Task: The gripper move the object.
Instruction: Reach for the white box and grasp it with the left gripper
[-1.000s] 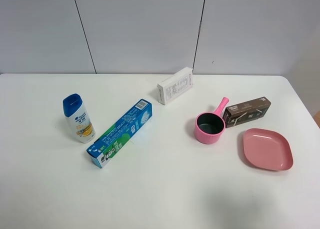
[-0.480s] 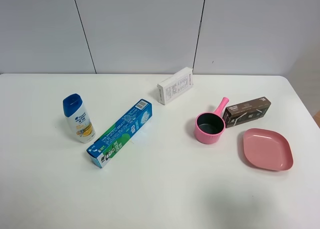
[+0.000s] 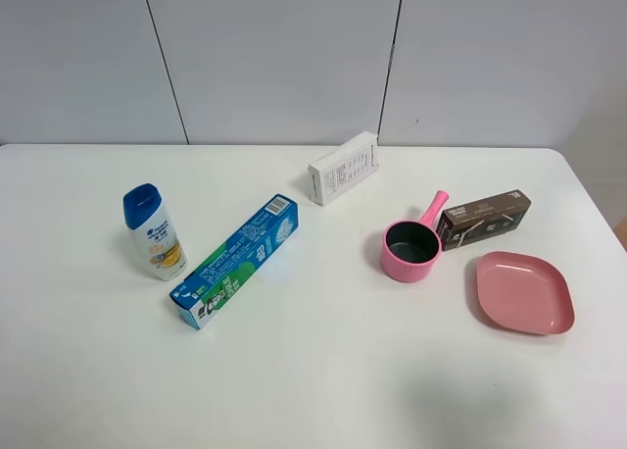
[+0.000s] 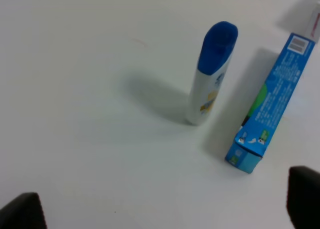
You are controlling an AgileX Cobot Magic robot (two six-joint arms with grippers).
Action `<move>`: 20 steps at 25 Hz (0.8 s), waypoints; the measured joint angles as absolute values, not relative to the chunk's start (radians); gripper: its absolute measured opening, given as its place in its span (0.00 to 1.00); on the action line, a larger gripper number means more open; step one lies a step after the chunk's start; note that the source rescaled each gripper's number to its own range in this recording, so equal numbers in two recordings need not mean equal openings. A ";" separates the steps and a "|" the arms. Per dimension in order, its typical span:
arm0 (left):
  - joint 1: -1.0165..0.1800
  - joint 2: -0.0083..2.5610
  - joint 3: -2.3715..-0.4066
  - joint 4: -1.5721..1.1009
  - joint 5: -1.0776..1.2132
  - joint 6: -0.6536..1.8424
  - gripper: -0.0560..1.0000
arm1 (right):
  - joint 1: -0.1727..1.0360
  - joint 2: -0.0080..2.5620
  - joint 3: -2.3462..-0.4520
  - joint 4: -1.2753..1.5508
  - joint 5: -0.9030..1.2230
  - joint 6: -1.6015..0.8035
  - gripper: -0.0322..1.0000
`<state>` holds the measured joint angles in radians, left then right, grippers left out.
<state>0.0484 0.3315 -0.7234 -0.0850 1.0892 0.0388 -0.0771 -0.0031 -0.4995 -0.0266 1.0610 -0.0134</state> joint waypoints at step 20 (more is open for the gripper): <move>-0.317 1.200 -1.295 -0.120 1.067 0.283 1.00 | -0.077 -0.003 -0.500 -0.027 1.061 -0.013 1.00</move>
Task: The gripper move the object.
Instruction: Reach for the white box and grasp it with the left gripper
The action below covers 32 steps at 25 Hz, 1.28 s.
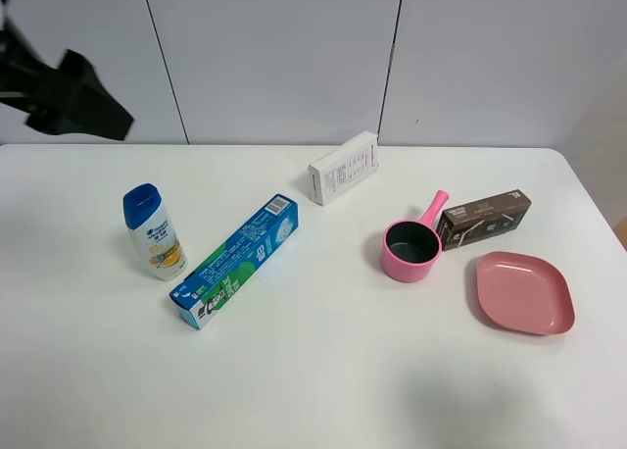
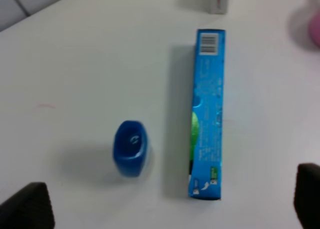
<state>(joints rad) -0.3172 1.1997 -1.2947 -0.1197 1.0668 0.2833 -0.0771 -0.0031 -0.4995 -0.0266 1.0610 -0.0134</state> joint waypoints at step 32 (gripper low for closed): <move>-0.889 2.187 -2.149 -0.112 1.031 0.297 0.98 | -0.077 -0.003 -0.500 -0.027 1.061 -0.013 1.00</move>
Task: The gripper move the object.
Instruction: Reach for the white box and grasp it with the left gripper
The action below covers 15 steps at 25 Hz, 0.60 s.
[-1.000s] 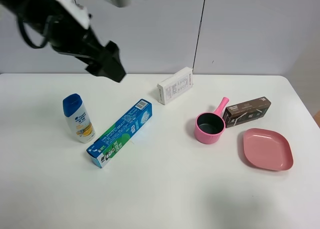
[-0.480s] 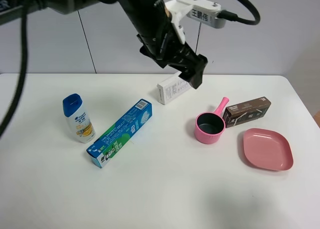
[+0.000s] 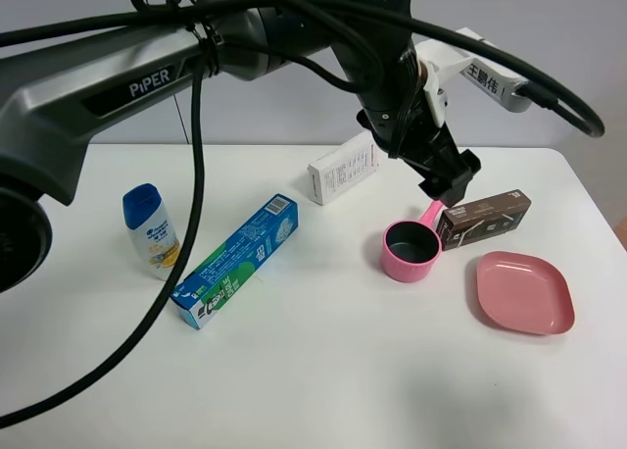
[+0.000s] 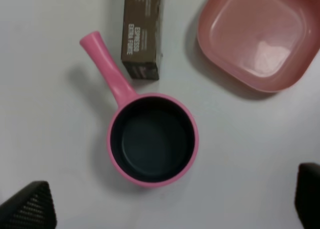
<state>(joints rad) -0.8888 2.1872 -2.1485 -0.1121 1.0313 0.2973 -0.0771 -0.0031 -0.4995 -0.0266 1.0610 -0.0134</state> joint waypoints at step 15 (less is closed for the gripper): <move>-0.850 2.209 -2.150 -0.133 0.917 0.370 0.98 | -0.077 -0.003 -0.500 -0.027 1.061 -0.013 1.00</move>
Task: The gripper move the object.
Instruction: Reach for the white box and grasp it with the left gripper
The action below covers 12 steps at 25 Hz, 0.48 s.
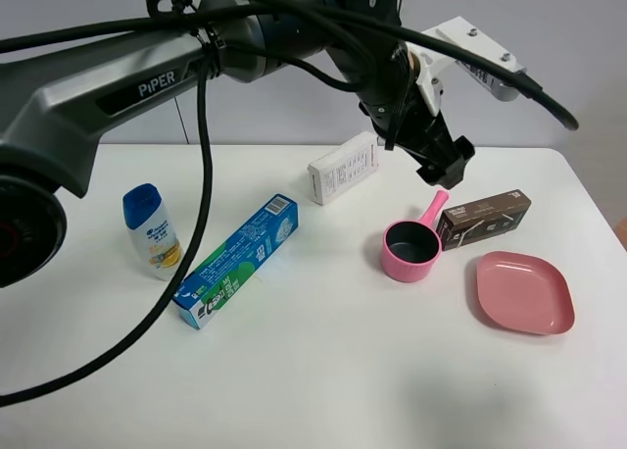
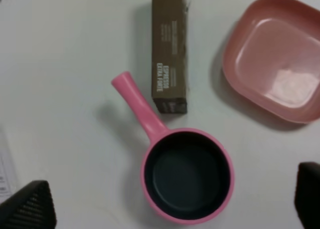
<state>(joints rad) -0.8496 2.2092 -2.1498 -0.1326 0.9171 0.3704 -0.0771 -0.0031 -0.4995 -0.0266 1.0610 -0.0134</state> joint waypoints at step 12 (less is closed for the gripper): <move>-0.655 2.272 -2.150 -0.210 0.768 0.373 0.98 | -0.077 -0.003 -0.500 -0.027 1.061 -0.013 1.00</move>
